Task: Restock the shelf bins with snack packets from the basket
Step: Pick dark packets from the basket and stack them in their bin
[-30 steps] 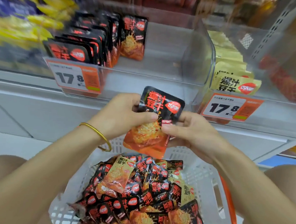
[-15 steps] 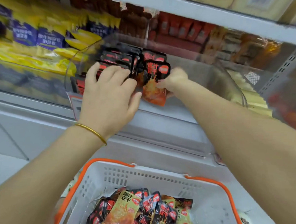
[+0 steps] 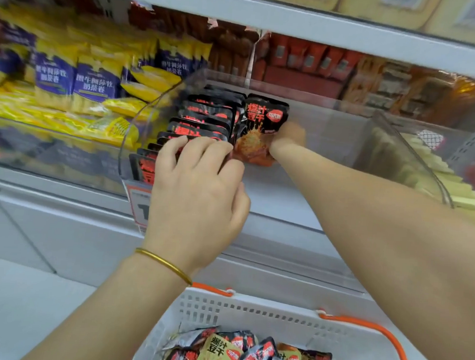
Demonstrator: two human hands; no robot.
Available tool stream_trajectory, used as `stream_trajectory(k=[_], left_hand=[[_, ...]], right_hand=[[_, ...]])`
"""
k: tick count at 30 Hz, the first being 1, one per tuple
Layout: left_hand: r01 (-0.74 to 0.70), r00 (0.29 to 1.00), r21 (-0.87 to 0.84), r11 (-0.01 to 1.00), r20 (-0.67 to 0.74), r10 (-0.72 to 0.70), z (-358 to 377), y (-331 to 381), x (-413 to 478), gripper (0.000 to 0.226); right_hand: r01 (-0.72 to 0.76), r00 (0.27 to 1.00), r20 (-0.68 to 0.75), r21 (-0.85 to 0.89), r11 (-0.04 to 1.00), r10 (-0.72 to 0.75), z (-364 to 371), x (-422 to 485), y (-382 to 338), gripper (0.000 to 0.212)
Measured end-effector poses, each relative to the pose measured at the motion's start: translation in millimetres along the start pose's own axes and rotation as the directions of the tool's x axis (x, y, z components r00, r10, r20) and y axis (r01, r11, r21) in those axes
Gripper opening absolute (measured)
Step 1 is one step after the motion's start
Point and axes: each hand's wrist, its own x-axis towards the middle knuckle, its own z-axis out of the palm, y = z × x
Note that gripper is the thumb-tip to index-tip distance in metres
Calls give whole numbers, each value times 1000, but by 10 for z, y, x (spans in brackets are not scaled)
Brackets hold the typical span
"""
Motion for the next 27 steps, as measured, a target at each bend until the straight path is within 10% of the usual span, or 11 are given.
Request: stream_trajectory(k=[7, 16, 21, 27], left_hand=[[-60, 993, 9, 998, -101, 60, 6, -9, -33, 25], [-306, 912, -21, 952, -295, 286, -208, 512, -331, 15], [-389, 921, -112, 914, -63, 384, -55, 834, -732, 13], [-337, 874, -262, 904, 270, 404, 149, 1137, -1195, 21]], right_hand=[[-30, 985, 174, 179, 983, -1, -336, -182, -12, 31], [336, 900, 164, 332, 881, -405, -1522, -1975, 428, 20], [117, 758, 645, 4, 993, -92, -895, -2322, 1527, 14], [355, 583, 795, -433, 829, 166, 150, -2411, 2778, 15]])
